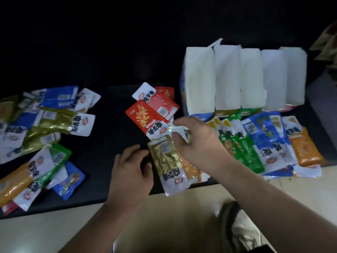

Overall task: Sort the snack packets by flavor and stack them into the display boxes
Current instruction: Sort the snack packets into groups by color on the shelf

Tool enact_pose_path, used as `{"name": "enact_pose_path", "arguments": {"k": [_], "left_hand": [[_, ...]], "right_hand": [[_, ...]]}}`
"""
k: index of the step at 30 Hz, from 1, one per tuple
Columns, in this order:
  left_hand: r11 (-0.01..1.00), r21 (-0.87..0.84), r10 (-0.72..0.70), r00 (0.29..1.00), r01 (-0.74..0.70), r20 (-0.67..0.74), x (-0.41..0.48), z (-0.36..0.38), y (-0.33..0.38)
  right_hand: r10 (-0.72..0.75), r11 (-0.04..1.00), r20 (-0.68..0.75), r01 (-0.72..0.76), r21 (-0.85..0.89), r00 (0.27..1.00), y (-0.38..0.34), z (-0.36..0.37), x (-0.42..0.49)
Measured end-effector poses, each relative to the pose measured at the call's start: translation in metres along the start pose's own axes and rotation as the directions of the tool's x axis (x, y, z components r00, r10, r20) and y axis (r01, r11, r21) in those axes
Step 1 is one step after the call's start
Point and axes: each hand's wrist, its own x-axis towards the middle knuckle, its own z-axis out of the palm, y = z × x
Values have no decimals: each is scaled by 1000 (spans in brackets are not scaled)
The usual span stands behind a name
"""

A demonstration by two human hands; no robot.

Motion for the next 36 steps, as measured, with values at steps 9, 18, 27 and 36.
{"name": "enact_pose_path", "arguments": {"k": [9, 18, 27, 36], "left_hand": [[933, 170, 253, 916, -316, 311, 81, -27, -22], [965, 114, 235, 972, -236, 19, 60, -49, -58], [954, 222, -174, 975, 202, -141, -45, -92, -142], [957, 174, -219, 972, 231, -90, -51, -98, -162]], "right_hand": [[180, 948, 226, -107, -301, 957, -47, 45, 59], [-136, 977, 50, 142, -156, 989, -56, 68, 46], [-195, 945, 497, 298, -136, 845, -128, 149, 26], [-21, 901, 607, 279, -333, 795, -149, 150, 60]]}}
